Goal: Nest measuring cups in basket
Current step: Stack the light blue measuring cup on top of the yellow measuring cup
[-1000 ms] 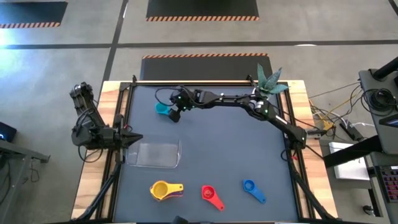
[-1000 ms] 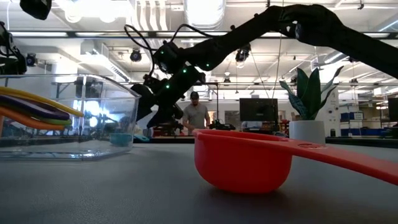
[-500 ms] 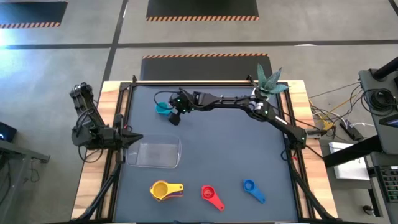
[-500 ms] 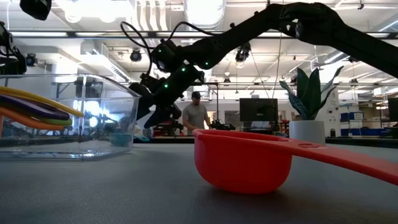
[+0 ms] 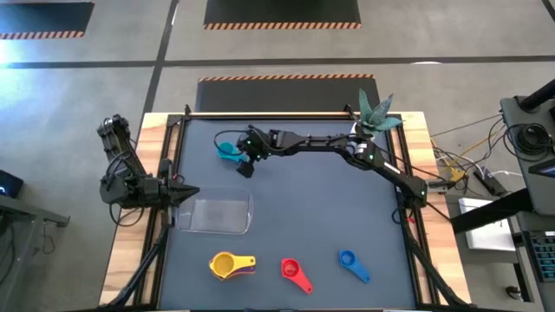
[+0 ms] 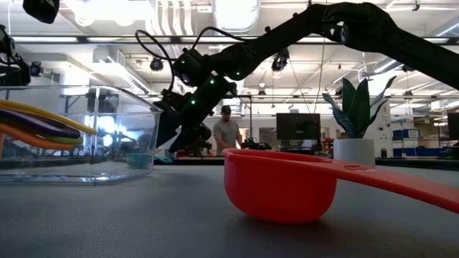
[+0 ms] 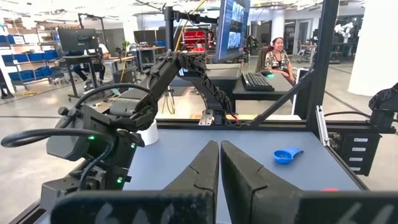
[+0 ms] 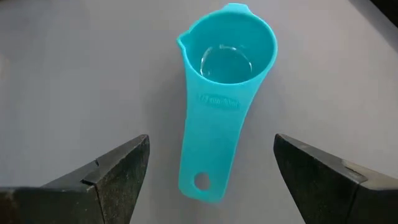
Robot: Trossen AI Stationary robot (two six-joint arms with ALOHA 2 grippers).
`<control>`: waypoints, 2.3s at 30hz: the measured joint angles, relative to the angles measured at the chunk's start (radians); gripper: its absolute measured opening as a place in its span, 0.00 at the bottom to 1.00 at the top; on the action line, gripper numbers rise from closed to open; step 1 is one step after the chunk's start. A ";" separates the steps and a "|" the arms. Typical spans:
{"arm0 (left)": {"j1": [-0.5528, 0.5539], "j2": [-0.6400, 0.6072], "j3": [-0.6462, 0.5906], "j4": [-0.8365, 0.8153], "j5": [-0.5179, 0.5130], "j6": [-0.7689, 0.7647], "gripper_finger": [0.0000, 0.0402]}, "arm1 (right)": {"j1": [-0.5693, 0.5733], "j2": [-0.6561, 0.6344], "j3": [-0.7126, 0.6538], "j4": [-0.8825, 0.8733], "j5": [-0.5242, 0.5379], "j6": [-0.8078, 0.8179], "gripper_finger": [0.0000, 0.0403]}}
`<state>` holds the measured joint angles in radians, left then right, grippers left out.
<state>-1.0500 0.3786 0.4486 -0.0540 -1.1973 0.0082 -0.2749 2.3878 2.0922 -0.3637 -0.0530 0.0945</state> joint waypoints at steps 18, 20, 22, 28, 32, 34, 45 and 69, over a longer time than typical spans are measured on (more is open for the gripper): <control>0.000 0.000 0.000 -0.001 0.000 -0.002 0.00 | -0.002 0.001 0.058 0.002 0.028 0.025 0.82; 0.000 0.000 0.000 -0.001 0.000 -0.005 0.00 | -0.002 0.001 0.049 -0.001 0.029 0.017 0.82; 0.000 0.000 0.000 -0.001 0.000 -0.008 0.00 | -0.001 0.002 0.039 -0.005 0.030 0.016 0.82; 0.000 0.000 0.000 -0.001 0.000 -0.009 0.00 | 0.000 0.038 0.037 0.003 0.028 -0.003 0.82; 0.000 0.000 0.000 -0.001 0.000 -0.009 0.00 | 0.000 0.076 0.043 0.001 0.028 -0.008 0.82; 0.000 0.000 0.000 -0.001 0.000 -0.009 0.00 | 0.000 0.083 0.044 0.004 0.033 -0.007 0.82; 0.000 -0.001 0.000 -0.001 0.000 -0.003 0.00 | -0.003 0.084 0.048 0.004 0.107 -0.020 0.79; 0.000 -0.001 0.000 -0.015 0.000 -0.011 0.00 | 0.000 0.084 0.048 -0.014 0.098 -0.130 0.31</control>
<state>-1.0500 0.3779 0.4484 -0.0692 -1.1976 -0.0031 -0.2749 2.4722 2.1399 -0.3774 0.0448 -0.0357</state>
